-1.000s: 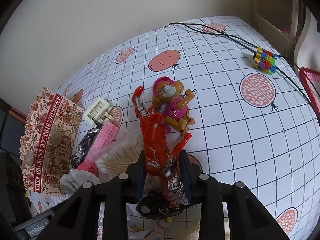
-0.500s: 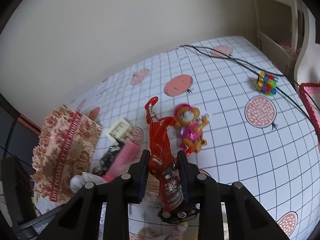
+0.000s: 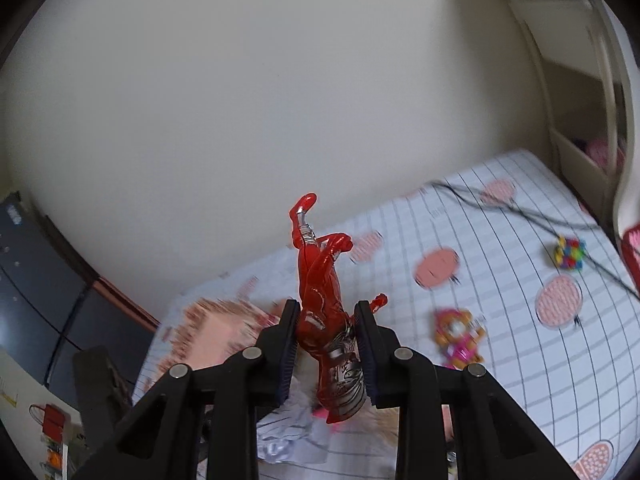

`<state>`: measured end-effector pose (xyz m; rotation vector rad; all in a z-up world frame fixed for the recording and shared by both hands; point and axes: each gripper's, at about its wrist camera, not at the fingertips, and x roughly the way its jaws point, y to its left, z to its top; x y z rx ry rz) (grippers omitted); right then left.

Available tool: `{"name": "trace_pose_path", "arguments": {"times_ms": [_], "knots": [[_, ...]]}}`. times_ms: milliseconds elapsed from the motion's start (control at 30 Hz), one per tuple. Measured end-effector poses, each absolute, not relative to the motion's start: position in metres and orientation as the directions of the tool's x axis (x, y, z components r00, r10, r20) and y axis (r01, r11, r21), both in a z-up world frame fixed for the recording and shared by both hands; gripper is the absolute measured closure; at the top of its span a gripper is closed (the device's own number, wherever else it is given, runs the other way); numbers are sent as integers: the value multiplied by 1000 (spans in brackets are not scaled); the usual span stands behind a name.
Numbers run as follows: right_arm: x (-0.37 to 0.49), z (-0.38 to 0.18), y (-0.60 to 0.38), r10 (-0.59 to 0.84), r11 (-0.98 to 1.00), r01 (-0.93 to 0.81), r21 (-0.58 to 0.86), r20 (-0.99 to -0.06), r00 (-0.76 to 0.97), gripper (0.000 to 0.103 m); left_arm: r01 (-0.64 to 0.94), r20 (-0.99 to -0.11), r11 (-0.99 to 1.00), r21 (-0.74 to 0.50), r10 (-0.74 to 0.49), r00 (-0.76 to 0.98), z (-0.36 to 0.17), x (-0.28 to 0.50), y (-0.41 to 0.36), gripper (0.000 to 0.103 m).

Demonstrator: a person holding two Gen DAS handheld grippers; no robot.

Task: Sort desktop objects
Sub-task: 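Lift the red figure and paper ball and carry both over the floral box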

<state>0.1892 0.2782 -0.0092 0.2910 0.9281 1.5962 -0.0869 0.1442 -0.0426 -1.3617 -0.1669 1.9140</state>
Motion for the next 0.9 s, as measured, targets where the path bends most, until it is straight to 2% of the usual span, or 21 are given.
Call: {"name": "trace_pose_path", "arguments": {"times_ms": [333, 533, 900], "knots": [[188, 36, 267, 950, -62, -710, 701, -175, -257, 73, -520, -664, -647, -558, 724, -188, 1, -95, 148, 27], [181, 46, 270, 960, -52, -762, 645, -179, -217, 73, -518, -646, -645, -562, 733, -211, 8, -102, 144, 27], [166, 39, 284, 945, -80, -717, 692, -177, -277, 73, -417, -636, -679, -604, 726, -262, 0, -130, 105, 27]]}}
